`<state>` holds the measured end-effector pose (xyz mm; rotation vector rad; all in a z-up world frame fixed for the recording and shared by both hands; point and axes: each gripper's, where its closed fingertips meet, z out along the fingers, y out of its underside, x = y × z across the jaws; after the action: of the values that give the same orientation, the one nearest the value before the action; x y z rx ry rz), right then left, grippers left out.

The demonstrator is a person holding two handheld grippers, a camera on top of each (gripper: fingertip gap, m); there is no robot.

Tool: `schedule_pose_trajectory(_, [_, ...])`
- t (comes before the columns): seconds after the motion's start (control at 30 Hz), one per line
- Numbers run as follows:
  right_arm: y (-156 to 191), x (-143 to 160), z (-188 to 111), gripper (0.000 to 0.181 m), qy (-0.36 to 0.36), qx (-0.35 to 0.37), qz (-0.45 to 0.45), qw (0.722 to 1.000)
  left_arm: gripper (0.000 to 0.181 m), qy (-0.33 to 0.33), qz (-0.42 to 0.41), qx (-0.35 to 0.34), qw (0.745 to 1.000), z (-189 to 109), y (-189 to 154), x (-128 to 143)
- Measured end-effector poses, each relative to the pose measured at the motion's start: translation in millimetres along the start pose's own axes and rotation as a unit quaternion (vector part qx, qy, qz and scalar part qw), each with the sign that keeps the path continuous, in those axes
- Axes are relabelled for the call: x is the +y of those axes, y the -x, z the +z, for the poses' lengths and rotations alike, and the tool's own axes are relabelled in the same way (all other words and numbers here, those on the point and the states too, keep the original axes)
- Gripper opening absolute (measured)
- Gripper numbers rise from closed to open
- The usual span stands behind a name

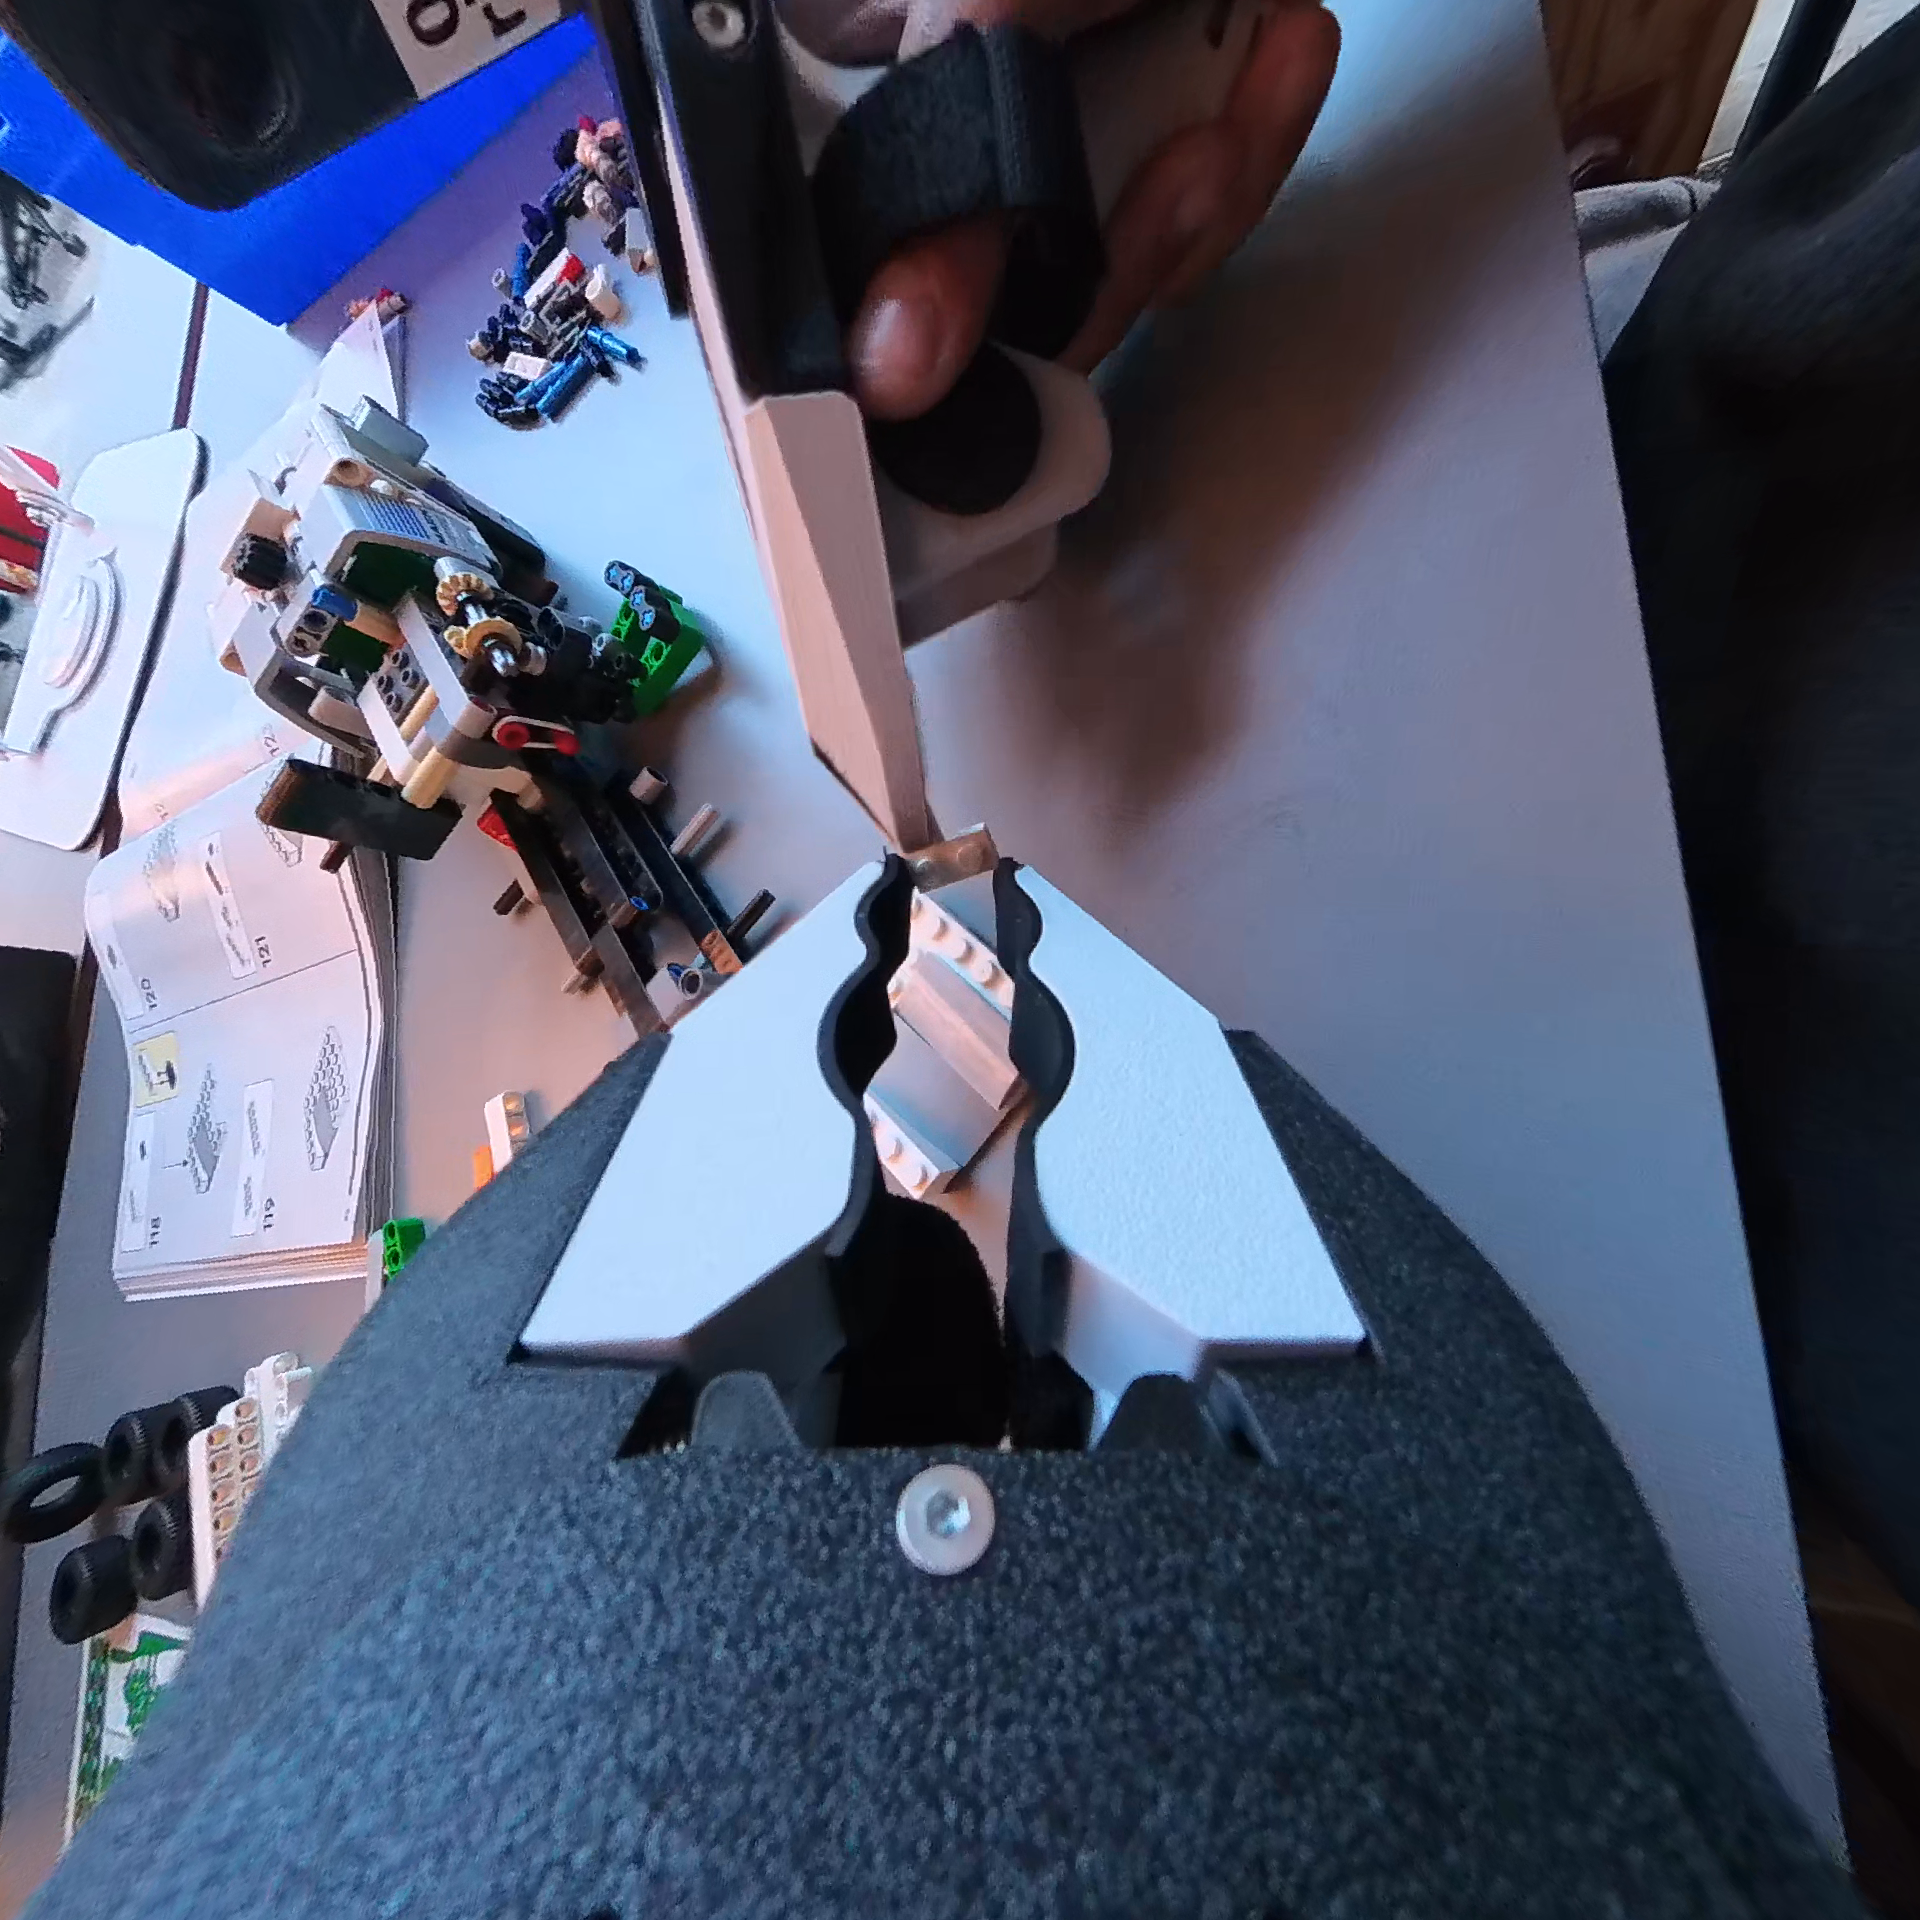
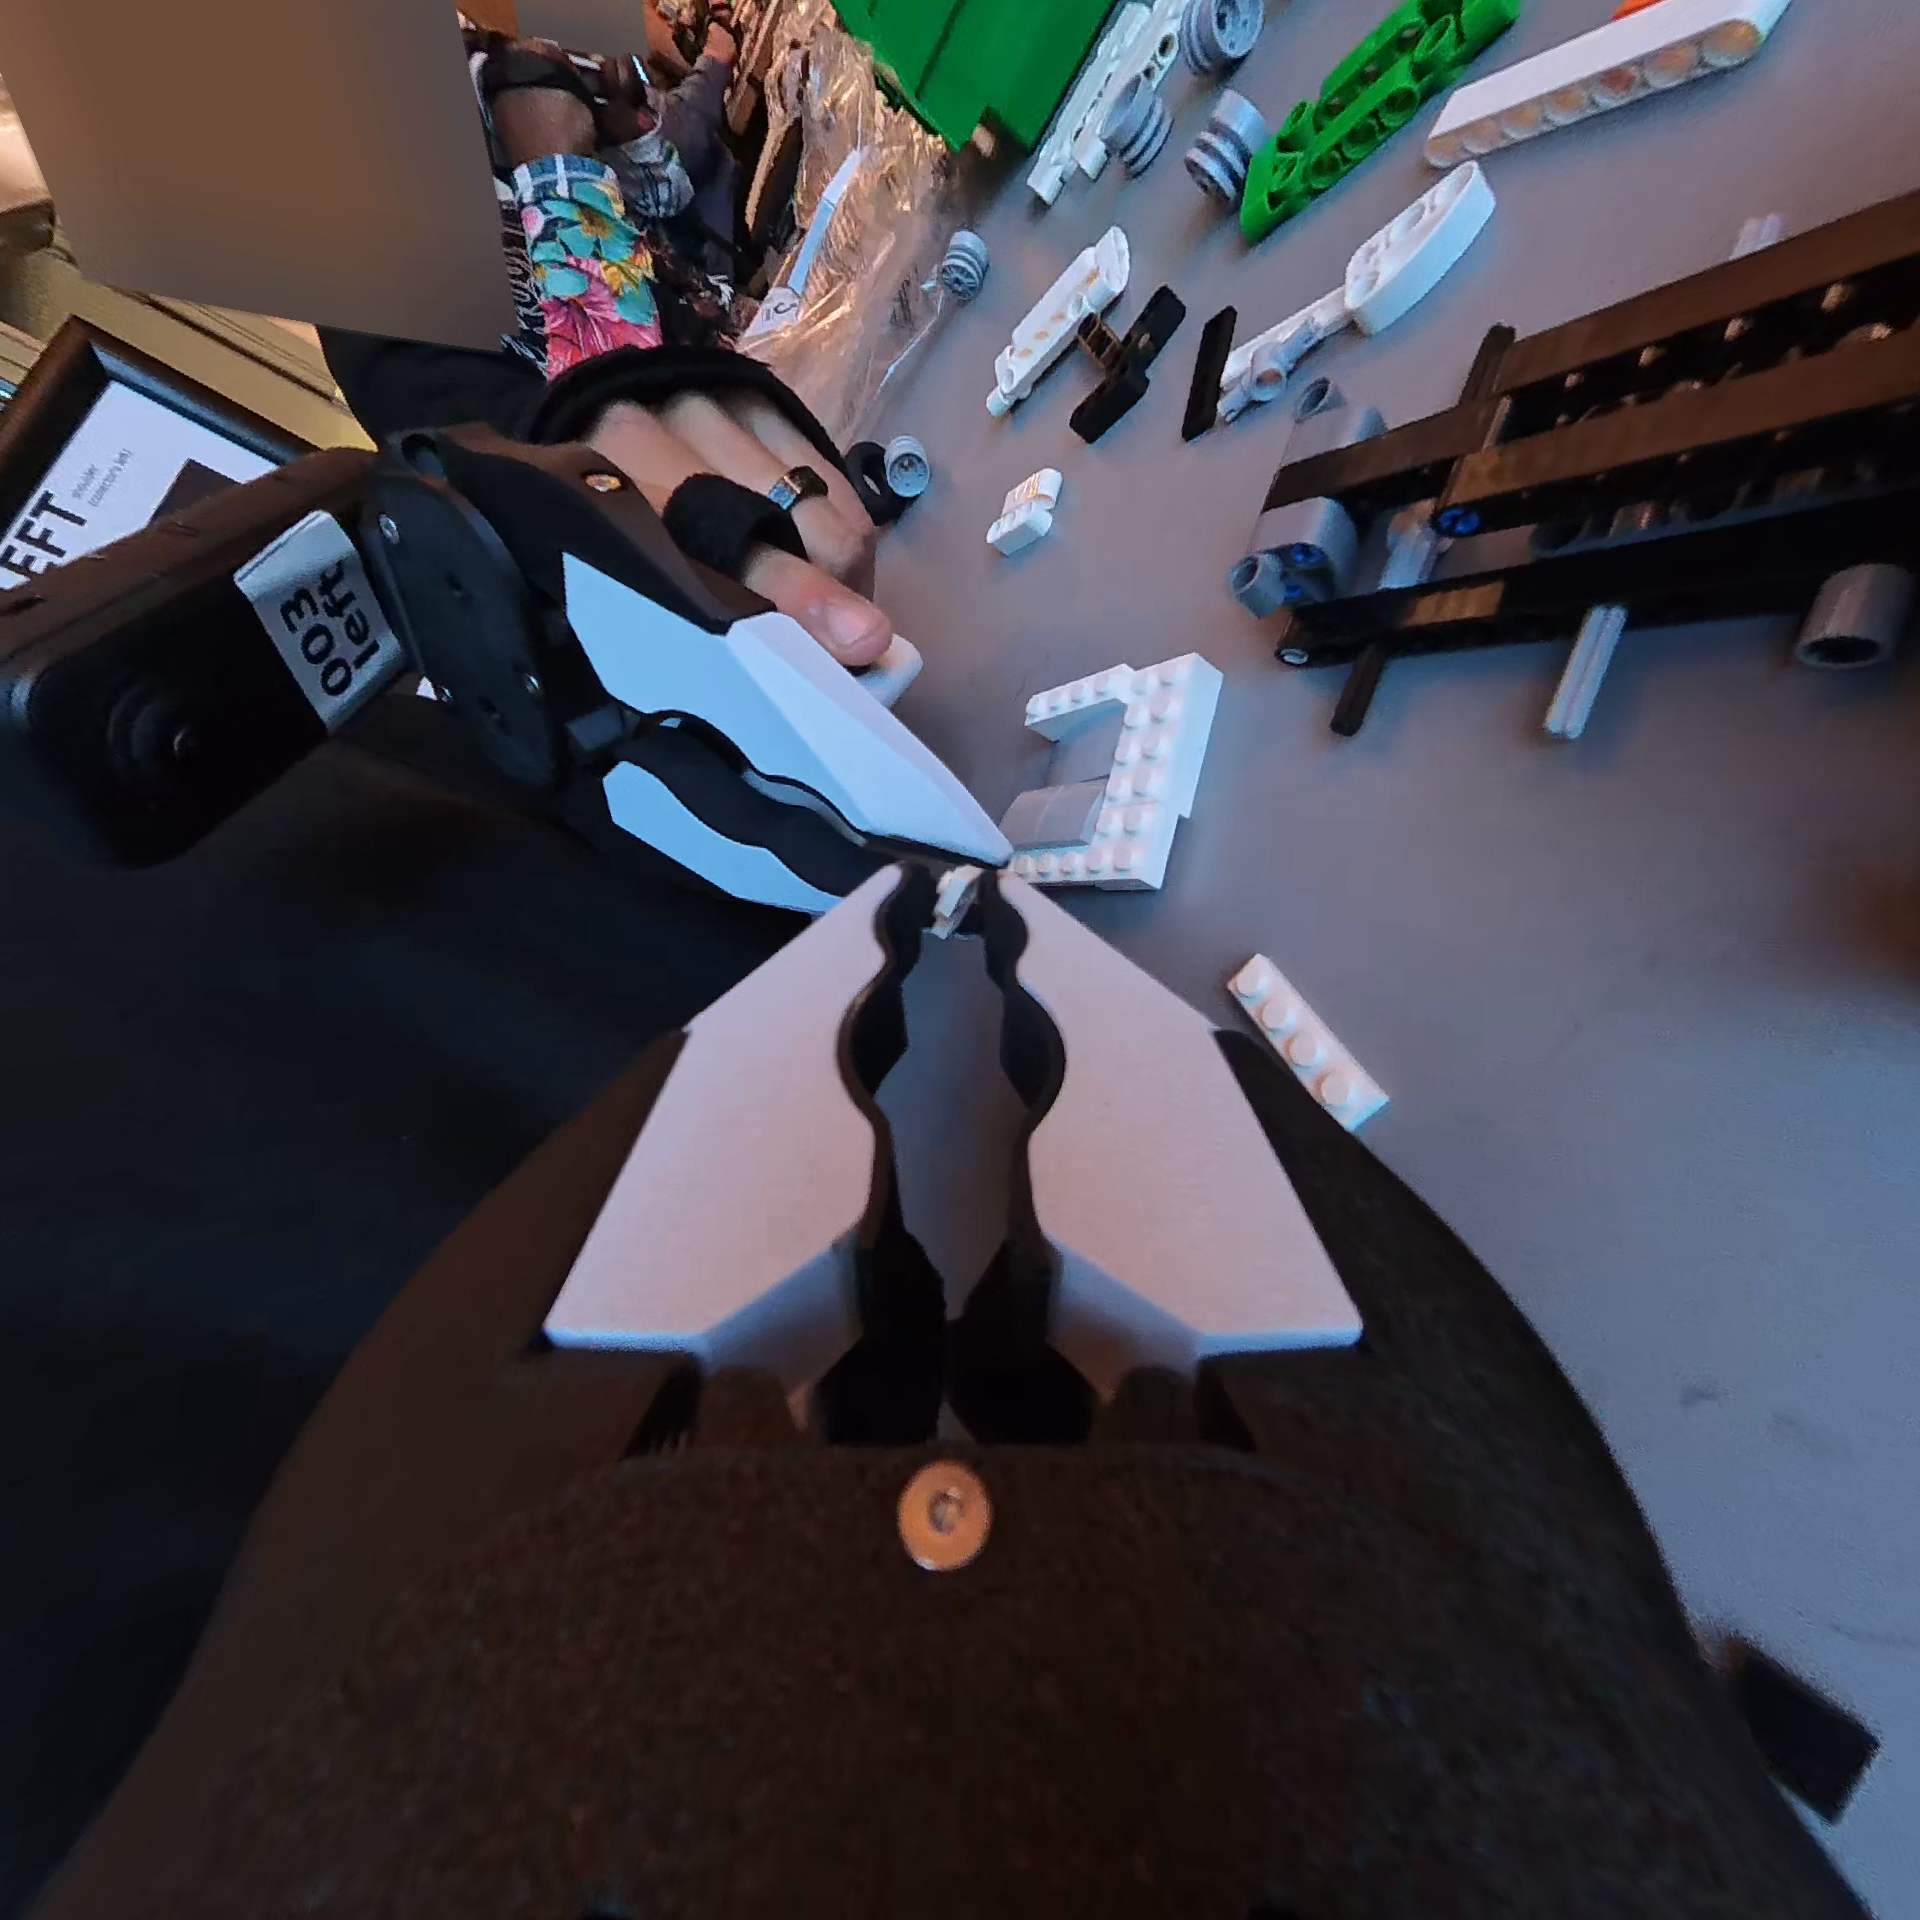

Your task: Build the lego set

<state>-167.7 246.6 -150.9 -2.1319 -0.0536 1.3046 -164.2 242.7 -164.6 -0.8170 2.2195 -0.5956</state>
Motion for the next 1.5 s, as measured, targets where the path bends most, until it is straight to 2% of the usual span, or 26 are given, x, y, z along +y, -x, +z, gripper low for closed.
schedule_pose_trajectory(0.13, [-5.3, -5.3, 1.0, 0.005, -0.019, 0.025, 0.003, 1.000, 0.014, 0.009, -0.020, -0.020, 1.000, -2.4, 7.1, 7.0])
schedule_pose_trajectory(0.27, [-15.0, -23.5, 3.7, 0.004, -0.083, 0.067, 0.023, 0.994, 0.023, -0.006, -0.161, -0.069, 0.985, -17.2, 31.4, 25.7])
schedule_pose_trajectory(0.37, [-18.4, -33.5, 14.1, 0.004, -0.119, 0.083, 0.034, 0.989, 0.024, -0.031, -0.270, -0.062, 0.960, -22.3, 35.8, 37.1])
schedule_pose_trajectory(0.47, [-24.2, -38.1, 23.0, 0.004, -0.133, 0.112, 0.032, 0.984, 0.021, -0.023, -0.313, -0.043, 0.949, -16.4, 32.2, 45.4])
schedule_pose_trajectory(0.57, [-26.7, -37.5, 27.0, 0.004, -0.123, 0.141, 0.010, 0.982, 0.020, -0.009, -0.323, -0.029, 0.946, -7.8, 28.9, 50.4])
schedule_pose_trajectory(0.67, [-28.1, -35.4, 28.3, 0.004, -0.118, 0.149, 0.009, 0.982, 0.017, -0.022, -0.331, -0.018, 0.943, -2.8, 29.7, 45.5])
schedule_pose_trajectory(0.9, [-31.4, -34.2, 28.1, 0.004, -0.114, 0.157, 0.015, 0.981, 0.007, -0.028, -0.327, -0.030, 0.944, -1.8, 35.4, 45.6])
schedule_pose_trajectory(1.17, [-27.0, -29.1, 31.5, 0.004, -0.090, 0.133, 0.018, 0.987, 0.012, -0.025, -0.262, -0.064, 0.963, -6.6, 37.4, 44.2])
schedule_pose_trajectory(1.33, [-23.8, -28.7, 29.2, 0.004, -0.089, 0.101, 0.039, 0.990, 0.007, -0.019, -0.219, -0.074, 0.973, -8.0, 35.8, 39.4])
schedule_pose_trajectory(1.43, [-23.3, -31.2, 26.6, 0.012, -0.088, 0.119, 0.002, 0.989, 0.007, 0.006, -0.237, -0.071, 0.969, -6.8, 36.9, 44.1])
schedule_pose_trajectory(1.5, [-19.7, -37.3, 20.9, 0.017, -0.094, 0.143, -0.056, 0.984, 0.007, 0.023, -0.265, -0.066, 0.962, -6.8, 38.0, 47.2])
